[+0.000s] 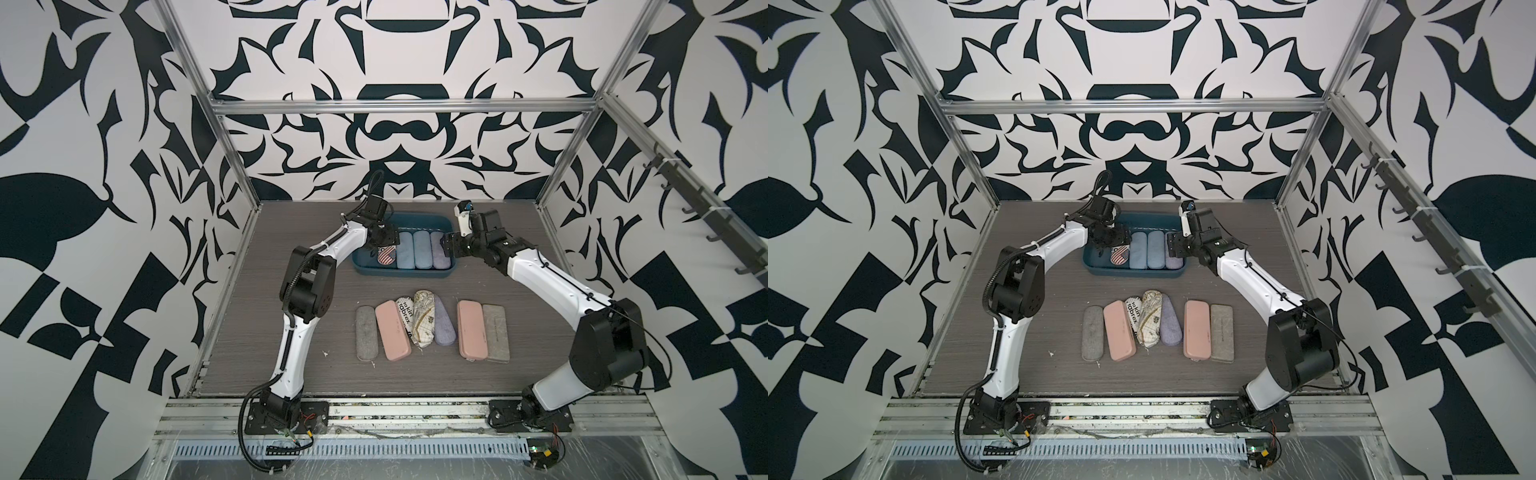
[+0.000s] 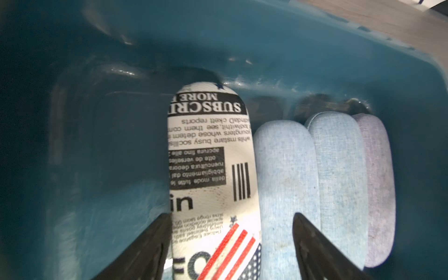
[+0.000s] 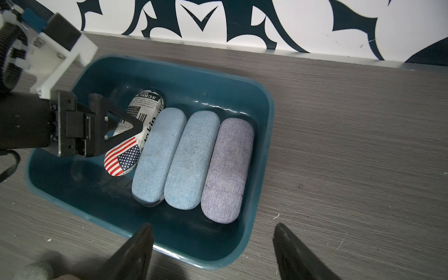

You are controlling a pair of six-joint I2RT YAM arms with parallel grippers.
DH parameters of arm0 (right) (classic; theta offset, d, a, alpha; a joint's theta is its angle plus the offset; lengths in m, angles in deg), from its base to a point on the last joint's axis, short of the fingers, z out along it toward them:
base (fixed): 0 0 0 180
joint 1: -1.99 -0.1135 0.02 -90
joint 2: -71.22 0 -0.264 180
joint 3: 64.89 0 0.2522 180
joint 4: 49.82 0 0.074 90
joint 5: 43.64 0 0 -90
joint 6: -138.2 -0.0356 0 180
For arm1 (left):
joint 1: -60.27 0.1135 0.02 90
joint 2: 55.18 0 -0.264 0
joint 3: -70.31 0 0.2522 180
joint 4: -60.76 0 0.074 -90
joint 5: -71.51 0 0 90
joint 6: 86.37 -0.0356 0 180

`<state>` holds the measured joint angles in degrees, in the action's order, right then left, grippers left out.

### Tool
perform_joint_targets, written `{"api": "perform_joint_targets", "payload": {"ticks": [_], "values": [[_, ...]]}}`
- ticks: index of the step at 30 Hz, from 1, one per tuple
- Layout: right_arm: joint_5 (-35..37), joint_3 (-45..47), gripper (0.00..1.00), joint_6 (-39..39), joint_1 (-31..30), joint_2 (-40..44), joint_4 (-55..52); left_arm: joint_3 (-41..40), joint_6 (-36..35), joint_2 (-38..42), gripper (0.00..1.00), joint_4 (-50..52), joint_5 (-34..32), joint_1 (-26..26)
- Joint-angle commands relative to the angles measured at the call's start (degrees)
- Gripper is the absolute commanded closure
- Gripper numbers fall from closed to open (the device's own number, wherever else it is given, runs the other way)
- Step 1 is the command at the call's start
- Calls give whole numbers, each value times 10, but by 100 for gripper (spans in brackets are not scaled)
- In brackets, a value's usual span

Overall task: Put the glasses cases into the storage boxes
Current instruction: Place the glasses case in the storage box, then pick up the glasses case at the center of the board.

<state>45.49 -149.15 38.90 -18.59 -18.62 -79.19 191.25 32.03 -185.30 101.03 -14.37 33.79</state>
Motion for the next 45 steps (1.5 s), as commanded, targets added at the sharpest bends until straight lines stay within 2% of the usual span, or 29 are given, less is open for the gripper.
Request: {"api": "perform_joint_targets", "payload": {"ticks": [1,9,17,27,31,36,38,41,45], "values": [[-1,-23,19,2,3,6,6,-13,10,8,21,-17,45,-8],[-4,-22,19,1,2,4,7,-27,3,21,21,-13,37,-17],[-3,-19,19,1,3,7,7,-12,-28,52,17,21,-35,-19],[-2,-18,19,1,2,7,8,23,-58,148,16,47,-48,-18],[3,-17,19,2,2,13,6,-50,-40,252,16,61,-55,-26],[10,-16,19,6,2,16,5,-193,-9,408,11,161,-157,-74],[7,-18,19,5,3,14,6,-260,37,472,11,207,-189,-97],[-3,-22,19,1,3,6,11,-360,133,545,10,258,-194,-131],[-17,-29,19,-5,4,-5,11,-448,211,589,5,274,-216,-168]]}}
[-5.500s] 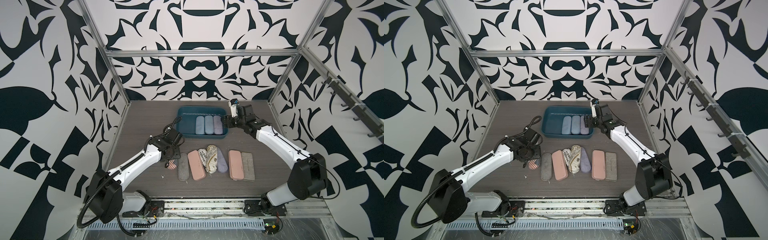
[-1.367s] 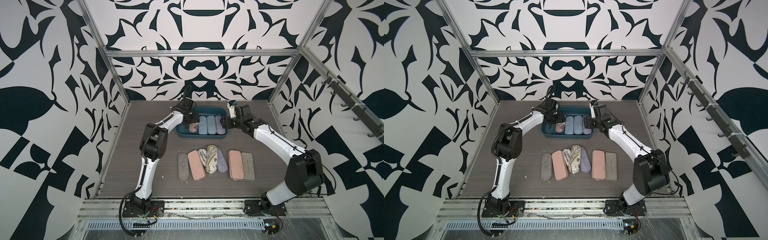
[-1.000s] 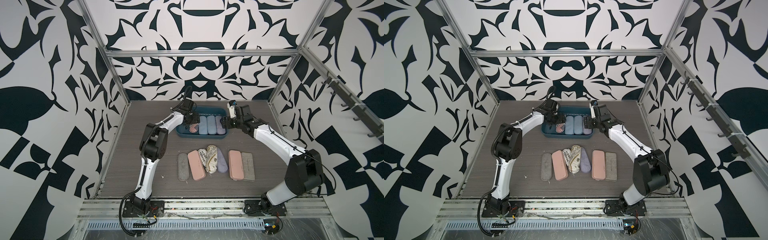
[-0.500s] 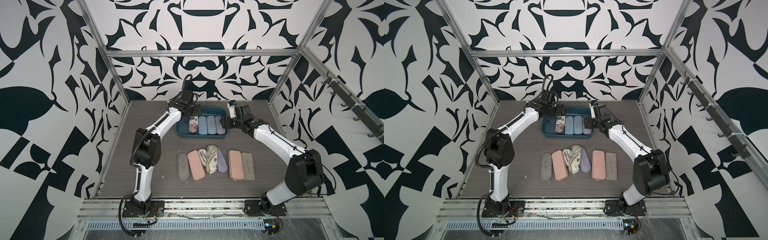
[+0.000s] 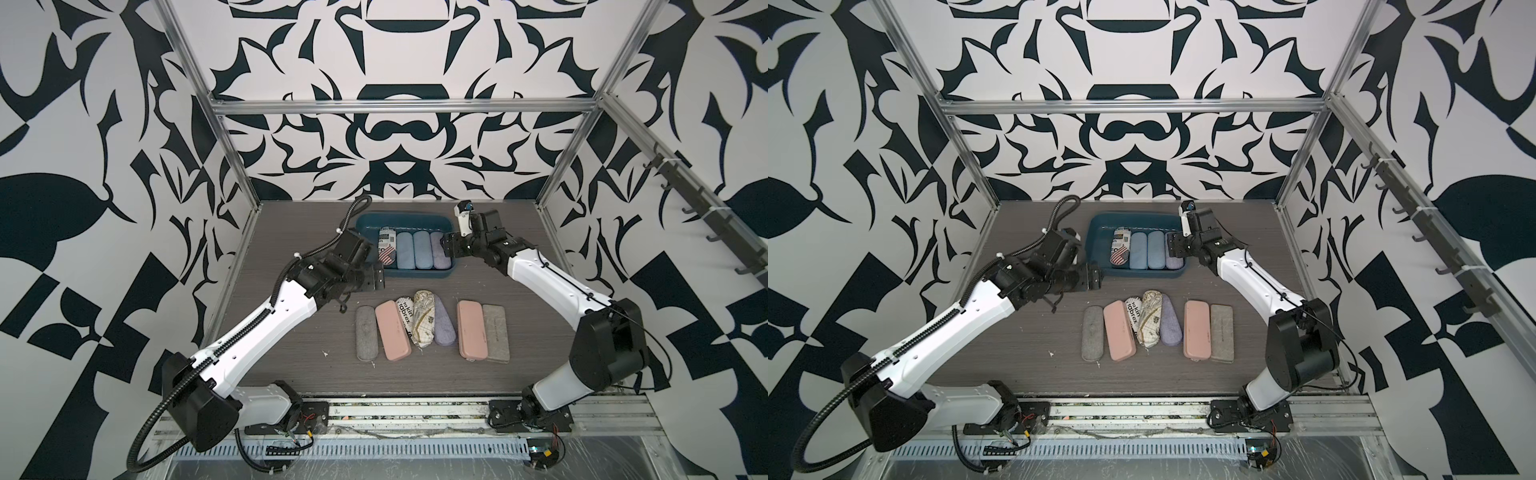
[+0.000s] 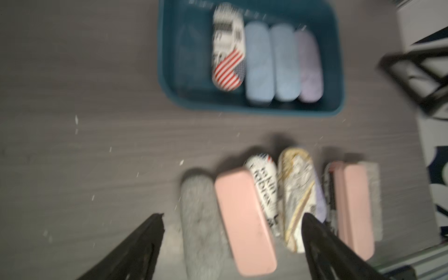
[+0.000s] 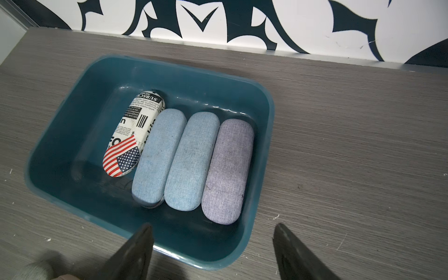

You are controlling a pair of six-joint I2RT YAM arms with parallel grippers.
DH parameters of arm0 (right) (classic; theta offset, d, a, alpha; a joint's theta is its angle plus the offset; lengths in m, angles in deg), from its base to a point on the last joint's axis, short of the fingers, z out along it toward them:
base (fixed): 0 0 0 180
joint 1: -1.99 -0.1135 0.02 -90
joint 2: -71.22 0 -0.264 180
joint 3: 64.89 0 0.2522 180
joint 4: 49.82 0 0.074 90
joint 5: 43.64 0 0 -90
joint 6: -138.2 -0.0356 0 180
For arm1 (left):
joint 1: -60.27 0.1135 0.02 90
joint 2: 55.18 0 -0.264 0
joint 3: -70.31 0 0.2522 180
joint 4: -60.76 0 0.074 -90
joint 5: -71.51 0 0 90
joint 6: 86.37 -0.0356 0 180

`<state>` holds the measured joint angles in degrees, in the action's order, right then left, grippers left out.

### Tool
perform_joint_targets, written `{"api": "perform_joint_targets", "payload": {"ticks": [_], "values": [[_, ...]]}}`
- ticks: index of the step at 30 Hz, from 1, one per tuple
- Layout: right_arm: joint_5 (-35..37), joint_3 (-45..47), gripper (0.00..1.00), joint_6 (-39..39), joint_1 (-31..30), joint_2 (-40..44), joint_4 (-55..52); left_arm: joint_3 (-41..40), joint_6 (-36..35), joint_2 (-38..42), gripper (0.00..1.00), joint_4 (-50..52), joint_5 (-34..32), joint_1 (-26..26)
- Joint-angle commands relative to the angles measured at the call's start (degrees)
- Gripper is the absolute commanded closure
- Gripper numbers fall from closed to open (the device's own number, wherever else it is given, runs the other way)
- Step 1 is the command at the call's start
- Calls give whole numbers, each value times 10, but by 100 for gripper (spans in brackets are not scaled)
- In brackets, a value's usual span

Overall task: Put the glasses cases into the storage boxes
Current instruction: Pick up the glasses case at the center of the board.

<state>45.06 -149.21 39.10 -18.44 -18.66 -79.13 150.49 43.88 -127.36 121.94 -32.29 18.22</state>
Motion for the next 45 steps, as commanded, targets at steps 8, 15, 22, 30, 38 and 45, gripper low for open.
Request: {"api": "perform_joint_targets", "payload": {"ticks": [8,15,22,30,38,45], "values": [[-28,-17,20,-16,2,6,13,-124,122,-64,5,-17,20,-36],[-23,-6,20,-15,2,26,20,-122,90,-159,6,-65,66,-37],[-23,-3,20,-15,2,26,24,-126,95,-187,10,-72,71,-37],[-26,-6,20,-15,2,19,24,-154,104,-179,19,-86,72,-39],[-28,-11,20,-15,1,13,18,-172,98,-148,20,-85,65,-39],[-30,-14,20,-15,2,9,16,-184,101,-156,22,-87,66,-39]]}}
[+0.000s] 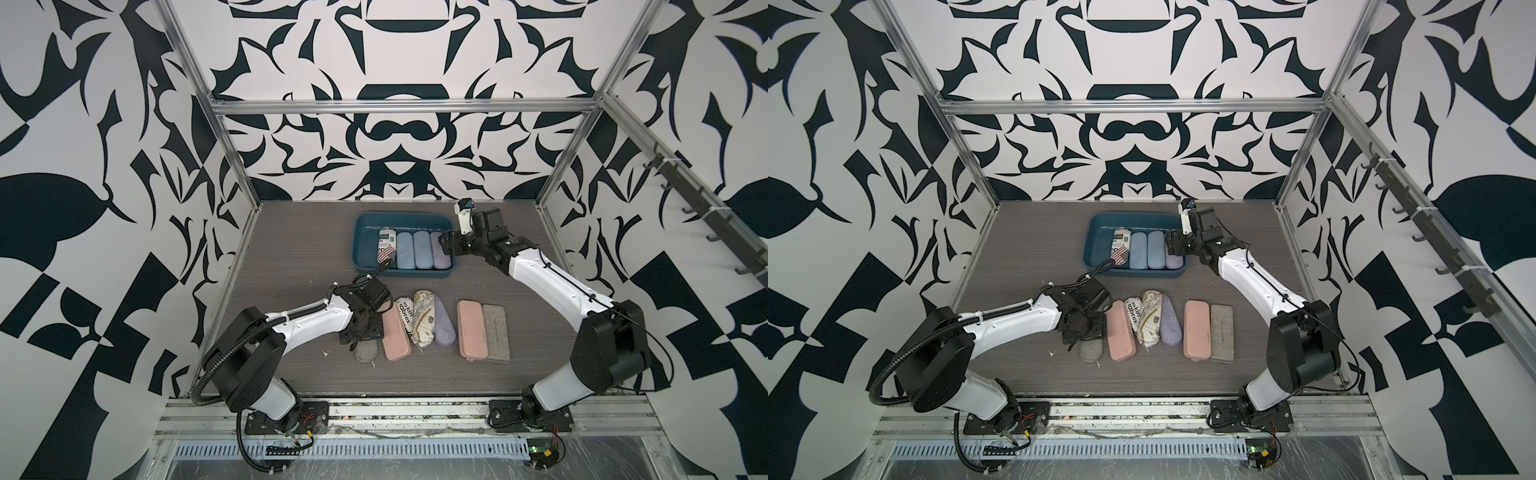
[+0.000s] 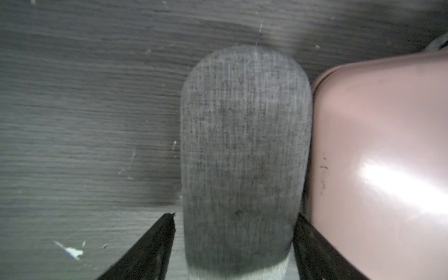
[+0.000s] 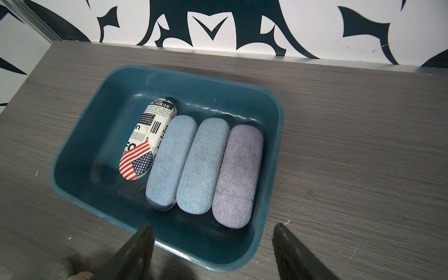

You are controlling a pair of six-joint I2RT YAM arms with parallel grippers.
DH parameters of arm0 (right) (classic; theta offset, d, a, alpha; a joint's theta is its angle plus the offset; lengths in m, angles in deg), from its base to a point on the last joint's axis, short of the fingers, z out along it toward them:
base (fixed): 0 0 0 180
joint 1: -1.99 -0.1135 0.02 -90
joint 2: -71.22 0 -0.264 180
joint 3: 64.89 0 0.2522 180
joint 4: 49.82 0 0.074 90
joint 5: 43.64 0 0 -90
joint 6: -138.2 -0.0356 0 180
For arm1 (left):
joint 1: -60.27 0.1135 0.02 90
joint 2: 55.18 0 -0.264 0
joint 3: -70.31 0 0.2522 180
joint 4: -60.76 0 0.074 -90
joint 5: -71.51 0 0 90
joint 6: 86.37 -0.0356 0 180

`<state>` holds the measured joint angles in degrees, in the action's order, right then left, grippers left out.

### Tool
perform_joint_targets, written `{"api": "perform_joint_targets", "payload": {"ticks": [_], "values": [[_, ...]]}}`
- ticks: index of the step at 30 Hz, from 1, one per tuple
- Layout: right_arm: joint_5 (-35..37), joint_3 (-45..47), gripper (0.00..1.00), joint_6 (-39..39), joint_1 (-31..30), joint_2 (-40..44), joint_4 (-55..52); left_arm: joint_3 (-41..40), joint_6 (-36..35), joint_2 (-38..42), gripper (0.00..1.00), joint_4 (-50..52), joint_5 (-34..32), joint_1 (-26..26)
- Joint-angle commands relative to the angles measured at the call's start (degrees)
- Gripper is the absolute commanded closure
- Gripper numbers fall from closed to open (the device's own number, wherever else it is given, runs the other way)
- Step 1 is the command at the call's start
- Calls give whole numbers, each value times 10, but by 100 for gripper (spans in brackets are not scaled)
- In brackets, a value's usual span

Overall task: Put the glasses cases into the storage boxes
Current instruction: Pick up the glasses case at the center of the board.

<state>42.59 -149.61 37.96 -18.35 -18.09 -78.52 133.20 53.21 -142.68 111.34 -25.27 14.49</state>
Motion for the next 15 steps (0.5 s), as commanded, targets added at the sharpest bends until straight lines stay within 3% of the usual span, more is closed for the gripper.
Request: {"api": "perform_joint_targets", "payload": {"ticks": [1,6,15], "values": [[-5,-10,20,-4,1,2,10,-11,9,-5,22,16,-3,-2],[-5,-11,20,-4,1,1,8,-4,3,-18,23,8,1,-2],[-5,-12,20,-4,1,1,9,23,-11,-9,42,44,-18,-2]]}}
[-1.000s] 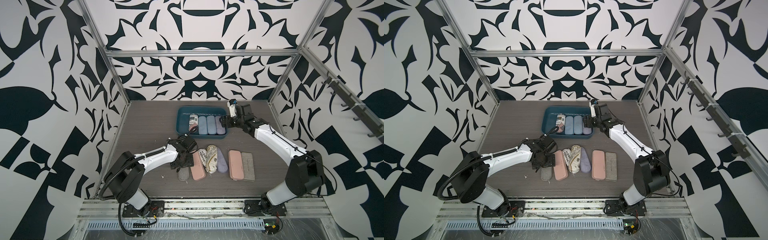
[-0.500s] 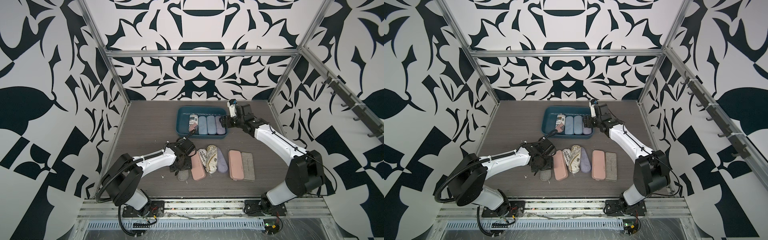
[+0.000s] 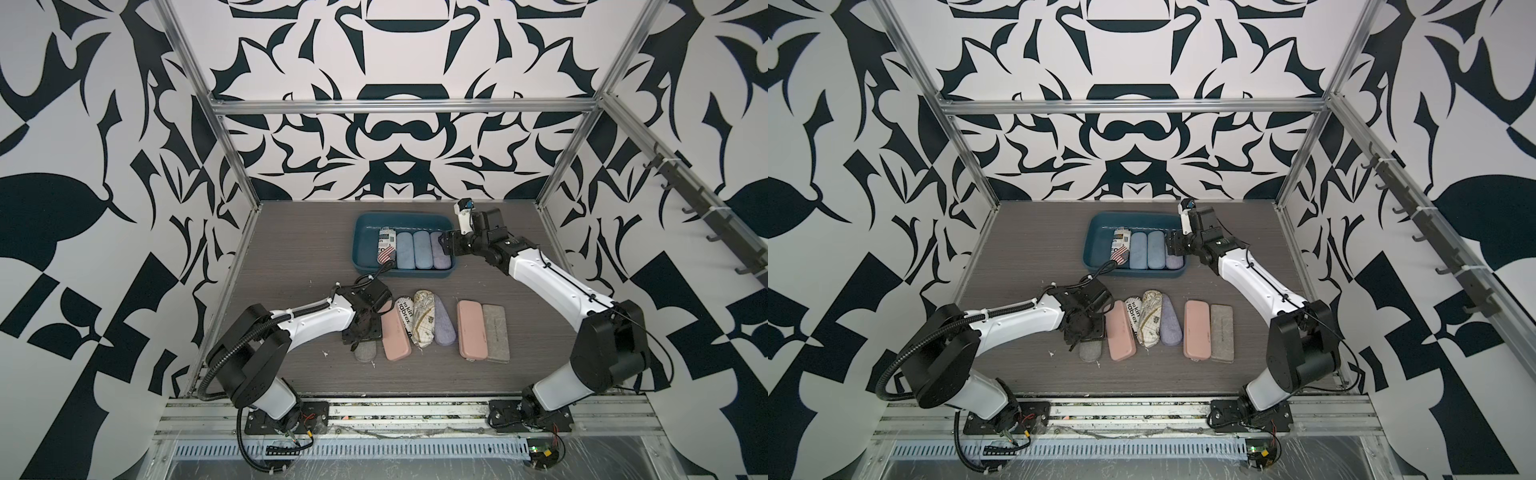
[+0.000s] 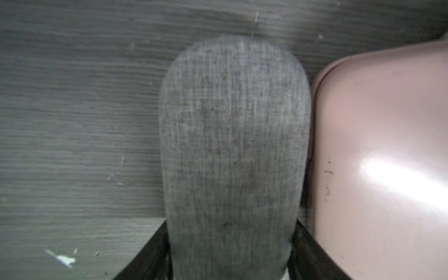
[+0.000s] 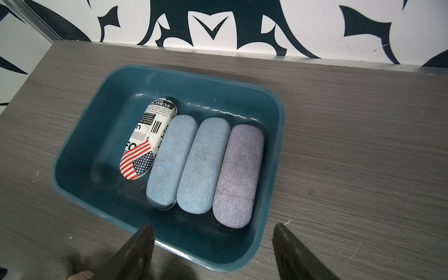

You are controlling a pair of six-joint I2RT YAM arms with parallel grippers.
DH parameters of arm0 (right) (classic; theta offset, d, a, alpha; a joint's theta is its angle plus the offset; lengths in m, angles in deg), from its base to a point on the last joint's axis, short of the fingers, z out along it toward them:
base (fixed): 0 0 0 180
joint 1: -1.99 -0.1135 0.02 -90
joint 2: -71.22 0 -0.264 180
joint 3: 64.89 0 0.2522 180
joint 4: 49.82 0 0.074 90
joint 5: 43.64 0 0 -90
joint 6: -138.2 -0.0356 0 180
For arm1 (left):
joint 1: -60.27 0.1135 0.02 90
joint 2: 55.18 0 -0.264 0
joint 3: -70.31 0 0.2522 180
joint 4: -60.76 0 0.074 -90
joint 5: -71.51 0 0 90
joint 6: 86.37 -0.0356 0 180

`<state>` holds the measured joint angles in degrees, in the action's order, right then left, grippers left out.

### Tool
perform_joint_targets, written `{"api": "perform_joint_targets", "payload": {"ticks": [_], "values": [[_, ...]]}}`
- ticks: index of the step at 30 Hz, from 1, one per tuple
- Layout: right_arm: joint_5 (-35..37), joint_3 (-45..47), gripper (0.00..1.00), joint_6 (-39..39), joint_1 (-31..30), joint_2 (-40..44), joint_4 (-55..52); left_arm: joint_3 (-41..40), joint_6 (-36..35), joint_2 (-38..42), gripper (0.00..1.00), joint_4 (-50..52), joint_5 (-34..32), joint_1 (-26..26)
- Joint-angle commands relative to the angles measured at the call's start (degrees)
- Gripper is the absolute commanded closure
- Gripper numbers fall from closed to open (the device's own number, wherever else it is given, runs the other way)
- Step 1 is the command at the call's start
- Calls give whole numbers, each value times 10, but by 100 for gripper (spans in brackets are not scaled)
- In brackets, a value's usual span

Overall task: Put the glasses cases into the storage boxes
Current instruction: Pick up the glasses case at the center of the board, then place the glasses case in the storage box.

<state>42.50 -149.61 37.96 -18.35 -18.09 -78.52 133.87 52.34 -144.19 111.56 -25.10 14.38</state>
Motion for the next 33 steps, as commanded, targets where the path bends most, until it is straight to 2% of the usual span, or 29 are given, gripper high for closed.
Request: {"api": "perform_joint_targets", "payload": {"ticks": [1,8,14,20,25,33], "values": [[-4,-13,20,-4,1,0,9,23,-5,12,42,54,-27,0],[-4,-11,20,-4,1,0,10,89,-34,59,42,102,-47,11],[-5,-11,20,-4,0,-2,13,189,-118,52,42,113,-37,86],[-3,-29,20,0,2,-6,6,342,-213,-62,42,86,0,182],[6,-20,20,7,6,8,10,488,-270,-184,41,94,-26,190],[15,-9,20,11,7,10,9,582,-272,-302,42,61,1,218]]}}
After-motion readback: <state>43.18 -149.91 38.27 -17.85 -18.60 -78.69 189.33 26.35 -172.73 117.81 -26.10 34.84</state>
